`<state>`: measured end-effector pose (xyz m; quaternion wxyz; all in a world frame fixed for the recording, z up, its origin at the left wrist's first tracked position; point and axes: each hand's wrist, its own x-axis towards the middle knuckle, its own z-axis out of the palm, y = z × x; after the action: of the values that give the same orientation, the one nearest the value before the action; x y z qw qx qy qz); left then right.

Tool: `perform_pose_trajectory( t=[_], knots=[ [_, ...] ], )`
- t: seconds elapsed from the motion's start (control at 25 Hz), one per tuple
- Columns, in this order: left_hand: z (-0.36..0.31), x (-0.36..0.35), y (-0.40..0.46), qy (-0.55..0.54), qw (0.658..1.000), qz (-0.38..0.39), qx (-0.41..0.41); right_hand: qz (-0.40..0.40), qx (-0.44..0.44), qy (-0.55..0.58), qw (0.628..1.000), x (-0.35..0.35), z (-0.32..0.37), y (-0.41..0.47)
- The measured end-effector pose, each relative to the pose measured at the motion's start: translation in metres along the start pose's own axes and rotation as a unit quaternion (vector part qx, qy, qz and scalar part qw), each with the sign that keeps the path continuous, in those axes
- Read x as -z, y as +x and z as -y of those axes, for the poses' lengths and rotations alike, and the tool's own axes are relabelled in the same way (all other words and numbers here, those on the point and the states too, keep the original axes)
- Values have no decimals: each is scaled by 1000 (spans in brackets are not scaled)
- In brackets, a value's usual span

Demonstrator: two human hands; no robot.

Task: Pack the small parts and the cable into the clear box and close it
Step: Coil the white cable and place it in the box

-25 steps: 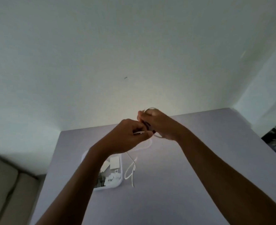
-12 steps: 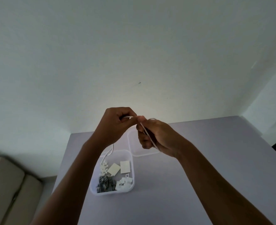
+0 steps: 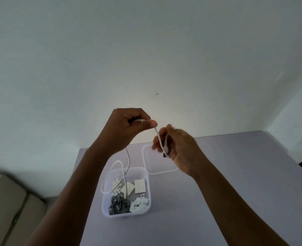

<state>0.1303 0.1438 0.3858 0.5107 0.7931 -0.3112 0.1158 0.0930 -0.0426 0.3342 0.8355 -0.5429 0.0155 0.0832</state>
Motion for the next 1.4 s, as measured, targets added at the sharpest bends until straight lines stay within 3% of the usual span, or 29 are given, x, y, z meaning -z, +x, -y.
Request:
perform_pose_trajectory(
  t=[0.04,0.12,0.24,0.32,0.4,0.48,0.56,0.64,0.68,0.76,0.88,0.96,1.04,1.12,1.2,1.24,1.28,1.36,1.4],
  knots=[
    [0,-3,2,-3,1000,-3,-6,33,-29,-83,996,-8,2,-4],
    [6,-9,6,-8,999,-31,-4,103,-98,-102,985,-17,7,-10],
    [20,-19,4,-33,998,-42,43,247,-132,142,949,-20,18,-13],
    [27,-28,-6,-43,994,26,92,281,-64,336,897,-21,31,-10],
    [32,-37,-22,-20,985,135,110,195,76,415,886,-19,46,-4],
    [34,-40,-35,29,975,206,82,54,194,305,931,-14,55,6],
    [32,-35,-37,46,978,195,53,-40,239,20,970,-3,43,23],
    [29,-25,-34,43,987,149,32,-55,172,-271,946,1,15,33],
    [29,-19,-31,29,991,126,28,-39,119,-365,923,1,3,34],
    [32,-9,-28,-2,996,77,33,37,-10,-400,916,0,-8,24],
    [44,-7,-26,-20,998,14,60,232,-167,-99,953,-10,-5,4],
    [53,-14,-28,-35,995,17,88,281,-145,138,939,-20,7,-1],
    [58,-22,-35,-31,990,67,118,209,-19,327,921,-25,20,3],
    [53,-28,-43,-13,979,156,129,85,139,354,921,-27,33,9],
    [43,-32,-48,6,965,232,122,0,240,210,948,-19,35,21],
    [39,-30,-47,15,963,246,113,-40,267,57,961,-14,28,27],
    [35,-26,-45,26,964,244,102,-71,267,-134,952,-9,18,32],
    [31,-15,-37,52,973,211,79,-38,166,-424,890,-4,0,34],
    [33,-9,-33,63,977,189,71,11,87,-461,883,-4,-5,31]
  ],
)
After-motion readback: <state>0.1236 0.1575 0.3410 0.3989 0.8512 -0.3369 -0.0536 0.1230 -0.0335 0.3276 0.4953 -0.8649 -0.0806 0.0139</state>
